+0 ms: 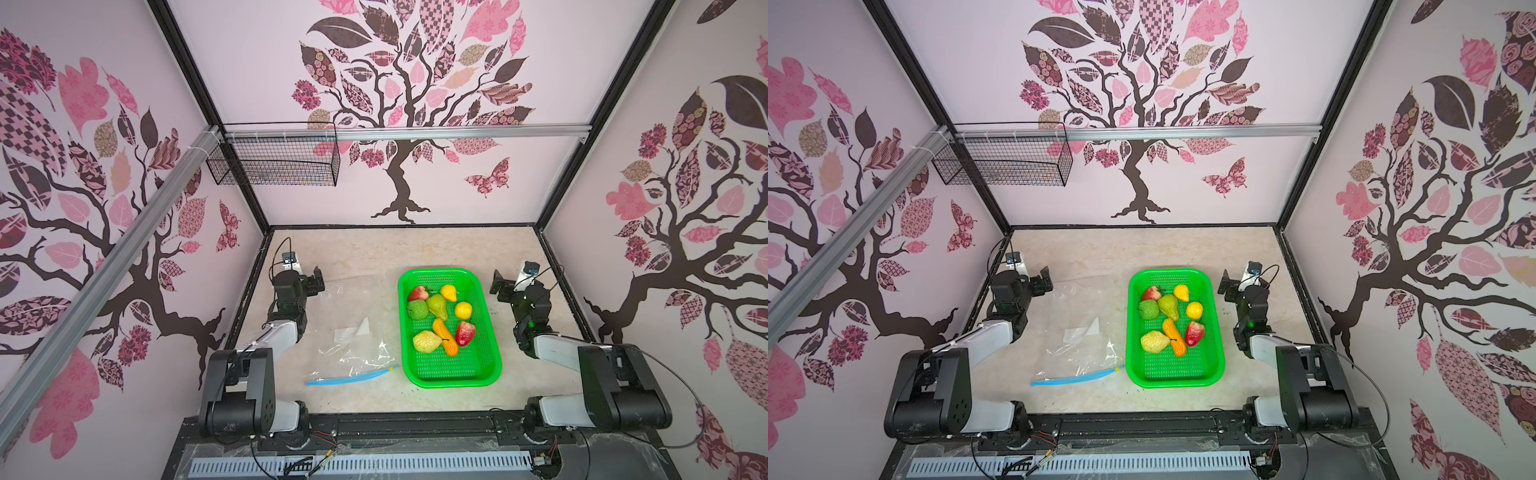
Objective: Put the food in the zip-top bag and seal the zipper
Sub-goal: 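Raise both arms and move the grippers toward the bag and basket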
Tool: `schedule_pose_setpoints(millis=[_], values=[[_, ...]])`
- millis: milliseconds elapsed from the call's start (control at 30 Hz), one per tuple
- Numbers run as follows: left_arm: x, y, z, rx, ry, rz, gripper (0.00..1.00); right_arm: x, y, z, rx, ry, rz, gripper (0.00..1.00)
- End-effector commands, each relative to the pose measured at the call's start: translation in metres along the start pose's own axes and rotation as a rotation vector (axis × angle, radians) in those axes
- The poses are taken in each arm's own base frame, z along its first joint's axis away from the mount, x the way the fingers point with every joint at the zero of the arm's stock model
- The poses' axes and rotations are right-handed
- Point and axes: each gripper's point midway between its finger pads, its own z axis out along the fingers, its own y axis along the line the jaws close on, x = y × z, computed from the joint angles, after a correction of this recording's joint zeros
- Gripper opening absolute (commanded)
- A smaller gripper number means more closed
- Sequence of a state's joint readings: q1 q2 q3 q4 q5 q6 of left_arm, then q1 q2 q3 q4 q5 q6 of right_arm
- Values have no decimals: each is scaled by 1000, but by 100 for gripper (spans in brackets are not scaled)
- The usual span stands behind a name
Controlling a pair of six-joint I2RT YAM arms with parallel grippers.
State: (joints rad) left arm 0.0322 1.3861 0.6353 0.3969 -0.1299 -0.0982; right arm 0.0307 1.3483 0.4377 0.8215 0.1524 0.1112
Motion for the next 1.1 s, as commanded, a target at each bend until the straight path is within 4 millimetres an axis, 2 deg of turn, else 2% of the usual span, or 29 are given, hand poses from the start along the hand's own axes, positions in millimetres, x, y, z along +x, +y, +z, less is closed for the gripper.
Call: schedule_pose_setpoints(millis=[0, 133, 300, 400, 500, 567, 633, 800, 967, 1067], values=[[-12, 4, -2, -39, 67, -76, 99, -4, -4, 1, 73, 176, 111, 96], [-13, 3, -2, -21, 144, -225, 98, -9, 15, -5, 27, 331, 169, 92], [3, -15, 0, 115, 353, -371, 98, -3, 30, -27, 33, 512, 181, 92], [13, -31, -8, 182, 449, -339, 98, 9, 51, -45, 1, 636, 120, 92], [14, -46, -11, 209, 424, -263, 98, 27, 72, -65, -39, 776, 24, 91], [14, -57, -11, 221, 425, -202, 98, 39, 78, -75, -57, 861, -28, 91], [12, -70, -10, 253, 434, -185, 98, 47, 78, -82, -48, 923, -64, 92], [15, -93, -7, 368, 460, -272, 98, 63, 66, -82, 16, 980, -154, 90], [17, -102, -7, 412, 476, -308, 98, 94, 55, -83, 66, 1069, -199, 92], [18, -105, -6, 428, 483, -326, 98, 109, 48, -74, 93, 1055, -222, 94]])
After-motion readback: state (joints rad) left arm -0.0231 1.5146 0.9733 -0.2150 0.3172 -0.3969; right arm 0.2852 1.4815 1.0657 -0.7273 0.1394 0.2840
